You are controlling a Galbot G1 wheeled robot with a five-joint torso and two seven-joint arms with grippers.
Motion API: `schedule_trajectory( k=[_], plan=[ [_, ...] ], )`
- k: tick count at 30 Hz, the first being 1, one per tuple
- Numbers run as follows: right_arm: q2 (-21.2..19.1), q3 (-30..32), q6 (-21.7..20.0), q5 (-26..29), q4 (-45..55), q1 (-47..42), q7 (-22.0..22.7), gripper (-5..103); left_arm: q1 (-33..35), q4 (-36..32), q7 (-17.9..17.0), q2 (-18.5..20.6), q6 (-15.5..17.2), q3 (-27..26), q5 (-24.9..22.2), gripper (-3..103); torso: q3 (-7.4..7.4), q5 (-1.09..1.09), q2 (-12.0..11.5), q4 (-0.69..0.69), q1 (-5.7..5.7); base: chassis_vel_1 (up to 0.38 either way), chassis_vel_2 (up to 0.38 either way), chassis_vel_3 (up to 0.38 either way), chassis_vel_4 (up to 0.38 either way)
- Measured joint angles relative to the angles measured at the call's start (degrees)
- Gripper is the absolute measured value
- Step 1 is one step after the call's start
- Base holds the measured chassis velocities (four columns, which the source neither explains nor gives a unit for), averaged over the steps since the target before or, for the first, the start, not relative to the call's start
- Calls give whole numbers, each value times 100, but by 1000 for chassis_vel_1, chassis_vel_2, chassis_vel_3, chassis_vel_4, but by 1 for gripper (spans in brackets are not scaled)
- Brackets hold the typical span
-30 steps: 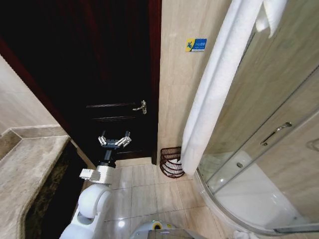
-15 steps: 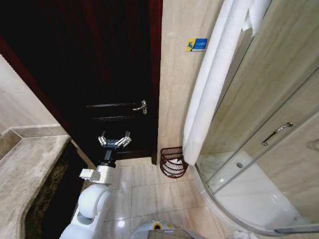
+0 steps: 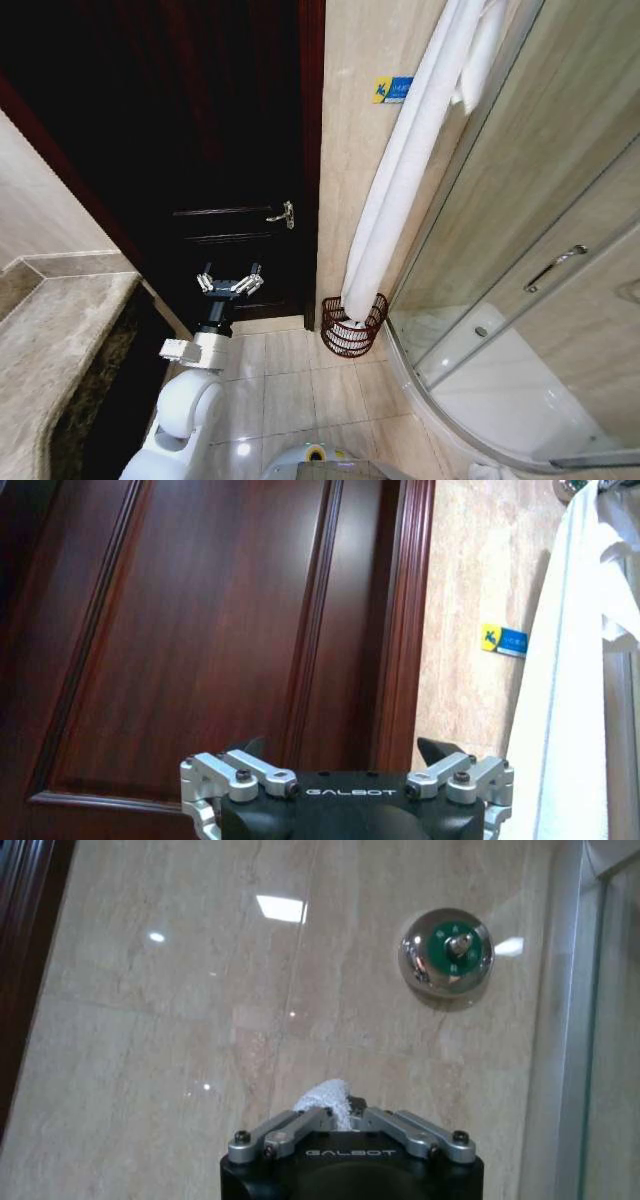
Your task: Discard the used towel into the hamper.
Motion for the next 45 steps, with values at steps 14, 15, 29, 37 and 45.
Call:
schedule_trajectory(
  k=[14, 15, 29, 37, 45],
  plan=[
    [283, 17, 3, -45, 333, -47, -39, 2, 0, 0, 0, 0, 0, 0, 0, 100, -2, 2, -5, -1, -2, 0, 0, 0, 0],
    [302, 17, 3, -48, 346, -47, -42, 2, 0, 0, 0, 0, 0, 0, 0, 100, -2, 2, -5, -1, -2, 0, 0, 0, 0],
    [496, -38, -18, -42, 477, 30, -122, 2, 0, 0, 0, 0, 0, 0, 0, 100, -4, 2, -7, -1, -4, 0, 0, 0, 0],
    [534, -54, -49, -25, 528, 61, -119, 2, 0, 0, 0, 0, 0, 0, 0, 100, -4, 2, -8, 0, -4, -38, 34, 31, -38],
    [690, -35, -182, 32, 825, 132, 49, 2, 0, 0, 0, 0, 0, 0, 0, 100, -3, 2, -10, 1, -1, -62, 66, 73, -65]
  ],
)
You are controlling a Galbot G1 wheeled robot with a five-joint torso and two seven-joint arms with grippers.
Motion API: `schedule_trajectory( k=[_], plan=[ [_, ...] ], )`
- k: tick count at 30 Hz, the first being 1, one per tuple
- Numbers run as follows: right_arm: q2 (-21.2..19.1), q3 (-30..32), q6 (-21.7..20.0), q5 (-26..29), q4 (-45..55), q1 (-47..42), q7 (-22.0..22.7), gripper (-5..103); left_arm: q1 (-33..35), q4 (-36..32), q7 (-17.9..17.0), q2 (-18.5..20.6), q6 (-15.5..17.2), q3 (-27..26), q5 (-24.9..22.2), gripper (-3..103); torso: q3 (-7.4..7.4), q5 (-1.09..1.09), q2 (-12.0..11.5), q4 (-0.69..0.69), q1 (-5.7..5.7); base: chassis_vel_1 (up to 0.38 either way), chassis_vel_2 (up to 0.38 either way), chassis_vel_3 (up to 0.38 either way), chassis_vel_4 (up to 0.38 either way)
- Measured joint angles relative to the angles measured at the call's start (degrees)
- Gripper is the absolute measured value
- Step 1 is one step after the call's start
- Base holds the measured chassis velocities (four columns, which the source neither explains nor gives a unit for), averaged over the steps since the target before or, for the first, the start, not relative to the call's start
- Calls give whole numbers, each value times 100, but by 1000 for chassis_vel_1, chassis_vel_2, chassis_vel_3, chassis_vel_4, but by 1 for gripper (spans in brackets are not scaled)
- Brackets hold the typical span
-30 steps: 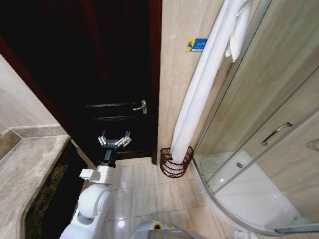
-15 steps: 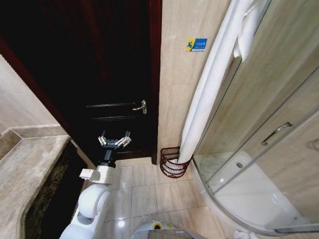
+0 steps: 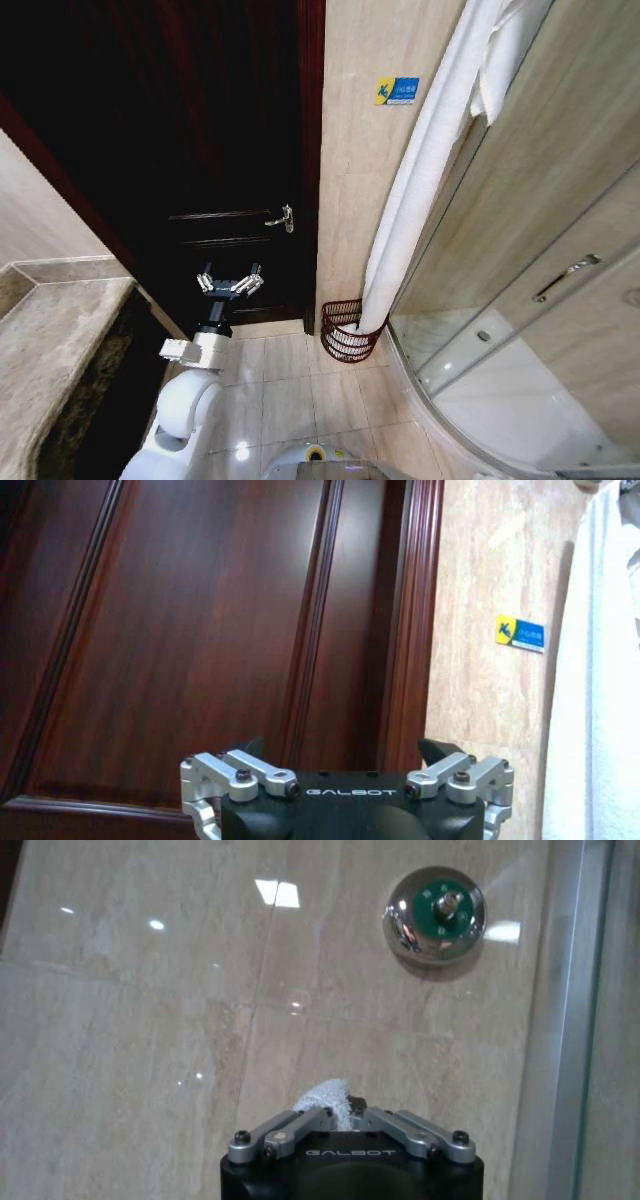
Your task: Discard the used towel into the hamper.
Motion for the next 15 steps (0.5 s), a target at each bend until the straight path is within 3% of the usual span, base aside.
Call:
schedule_trajectory(
  k=[9, 15],
  plan=[
    [240, -39, -185, 14, 216, 201, 84, 2, 0, 0, 0, 0, 0, 0, 0, 100, -4, -5, 2, -3, -6, 0, 0, 0, 0],
    [726, -69, -186, 24, 890, -15, 259, 2, 1, 0, 0, 0, 0, 0, 0, 100, -1, 2, 1, -1, -4, 0, 0, 0, 0]
  ],
)
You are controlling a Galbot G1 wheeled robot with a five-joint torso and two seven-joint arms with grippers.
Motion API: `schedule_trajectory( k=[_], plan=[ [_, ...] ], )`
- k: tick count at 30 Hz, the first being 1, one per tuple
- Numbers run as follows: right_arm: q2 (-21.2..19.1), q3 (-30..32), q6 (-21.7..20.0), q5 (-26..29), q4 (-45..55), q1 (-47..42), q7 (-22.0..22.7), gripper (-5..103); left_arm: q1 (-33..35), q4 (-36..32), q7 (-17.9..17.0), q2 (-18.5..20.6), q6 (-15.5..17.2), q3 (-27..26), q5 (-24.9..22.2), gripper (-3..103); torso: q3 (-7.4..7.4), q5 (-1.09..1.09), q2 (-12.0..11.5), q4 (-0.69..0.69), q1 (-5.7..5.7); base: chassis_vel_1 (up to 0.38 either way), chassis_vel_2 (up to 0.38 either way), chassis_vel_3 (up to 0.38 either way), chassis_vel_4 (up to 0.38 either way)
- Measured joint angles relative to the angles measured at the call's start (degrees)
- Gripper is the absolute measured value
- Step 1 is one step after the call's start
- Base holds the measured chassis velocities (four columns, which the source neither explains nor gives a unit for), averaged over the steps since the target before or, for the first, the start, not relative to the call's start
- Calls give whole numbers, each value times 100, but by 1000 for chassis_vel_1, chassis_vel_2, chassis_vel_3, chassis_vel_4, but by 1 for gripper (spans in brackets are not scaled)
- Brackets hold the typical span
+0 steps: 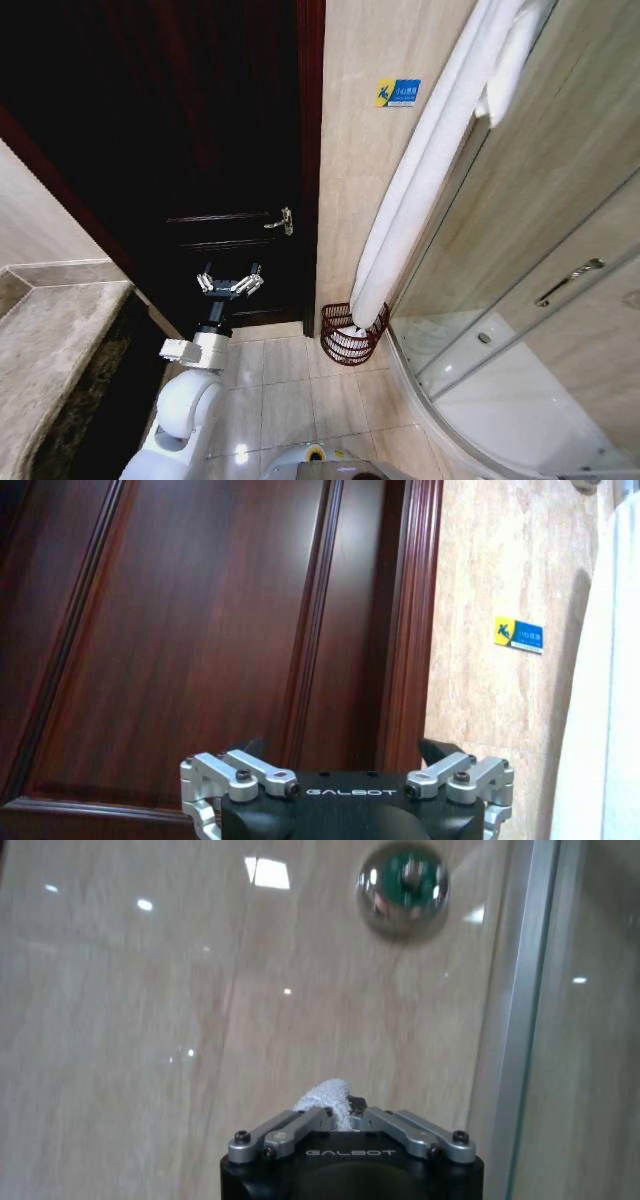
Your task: Discard the used towel into the hamper.
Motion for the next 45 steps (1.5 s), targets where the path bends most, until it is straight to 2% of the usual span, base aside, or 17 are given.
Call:
schedule_trajectory(
  k=[4, 8, 19, 30, 36, 39, 40, 43, 45],
  plan=[
    [201, 0, 11, 6, 310, -86, 59, 2, 0, 0, 0, 0, 0, 0, 0, 100, 1, 0, 0, 0, 2, 0, 0, 0, 0],
    [584, -21, 95, 35, 872, -275, 140, 2, 0, 0, 0, 0, 0, 0, 0, 100, 0, -3, 0, 0, 0, 0, 0, 0, 0],
    [807, 51, 234, 16, 1044, -540, 20, 2, 0, 0, 0, 0, 0, 0, 0, 100, 0, -3, 0, -1, 0, 0, 0, 0, 0],
    [1235, 264, 392, 85, 1673, -867, 24, 2, 0, 0, 0, 0, 0, 0, 0, 100, -5, -3, -7, 0, -3, 0, 0, 0, 0],
    [1446, 274, 439, 70, 1946, -1072, 36, 2, 0, 0, 0, 1, 0, 0, 0, 100, -93, -1, -181, 0, -76, 0, 0, 0, 0],
    [1559, 280, 499, 25, 2180, -1250, 81, 2, 0, 0, 0, 0, 0, 0, 0, 100, -192, -1, -372, 1, -166, 0, 0, 0, 0],
    [1559, 280, 499, 25, 2180, -1250, 81, 2, 0, 0, 0, 0, 0, 0, 0, 100, -192, -1, -372, 1, -166, 0, 0, 0, 0],
    [1622, 283, 503, 13, 2438, -1303, 270, 2, 0, 0, 0, 0, 0, 0, 0, 100, -294, -4, -561, 1, -259, 0, 0, 0, 0],
    [1633, 283, 502, 7, 2493, -1306, 330, 2, 0, 0, 0, 0, 0, 0, 0, 100, -317, -5, -604, 1, -280, 0, 0, 0, 0]
  ],
)
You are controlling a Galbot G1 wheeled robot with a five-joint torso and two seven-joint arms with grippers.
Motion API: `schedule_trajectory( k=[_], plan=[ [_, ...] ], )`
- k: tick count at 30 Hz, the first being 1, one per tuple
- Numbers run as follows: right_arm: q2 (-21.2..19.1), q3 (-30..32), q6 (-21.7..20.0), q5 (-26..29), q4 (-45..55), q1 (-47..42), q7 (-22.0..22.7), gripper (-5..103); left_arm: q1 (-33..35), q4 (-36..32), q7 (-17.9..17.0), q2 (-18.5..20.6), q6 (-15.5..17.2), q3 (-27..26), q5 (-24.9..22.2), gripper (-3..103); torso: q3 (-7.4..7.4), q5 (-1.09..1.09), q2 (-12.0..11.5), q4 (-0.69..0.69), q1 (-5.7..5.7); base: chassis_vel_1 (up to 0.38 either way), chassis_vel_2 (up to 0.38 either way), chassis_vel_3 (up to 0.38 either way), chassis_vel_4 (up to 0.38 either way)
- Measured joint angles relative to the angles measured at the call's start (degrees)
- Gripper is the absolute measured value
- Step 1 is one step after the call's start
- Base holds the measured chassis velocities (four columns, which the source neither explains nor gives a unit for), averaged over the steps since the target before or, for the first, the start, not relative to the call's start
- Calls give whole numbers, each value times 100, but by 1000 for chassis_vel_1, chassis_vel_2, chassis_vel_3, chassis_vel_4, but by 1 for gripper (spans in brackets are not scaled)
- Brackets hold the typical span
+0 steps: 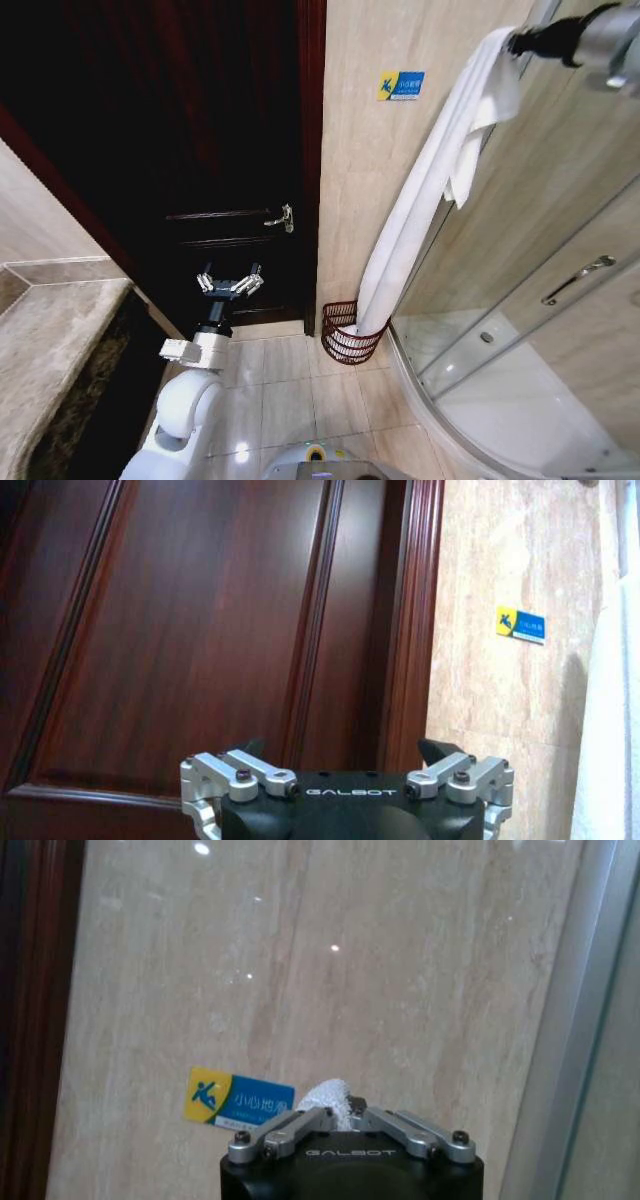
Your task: Discard the used towel into the hamper.
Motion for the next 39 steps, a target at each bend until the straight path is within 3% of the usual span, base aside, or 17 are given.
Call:
schedule_trajectory(
  k=[7, 19, 27, 39],
  plan=[
    [111, 0, -12, -59, 240, -193, 281, 2, 0, 0, 0, 0, 0, 0, 0, 100, -185, 2, -354, 0, -170, 0, 0, 0, 0],
    [379, 32, 305, -9, 728, -715, 99, 2, 0, 0, 0, 0, 0, 0, 0, 100, -412, 1, -788, 0, -380, 0, 0, 0, 0],
    [389, 101, 618, -172, 941, -1295, 312, 2, 0, 0, 0, 0, 0, 0, 0, 100, -584, 2, -1125, 0, -543, 0, 0, 0, 0],
    [547, 112, 772, -126, 1350, -1624, 830, 2, 0, 0, 0, 0, 0, 0, 0, 100, -785, 2, -1507, -1, -727, 0, 0, 0, 0]
  ],
)
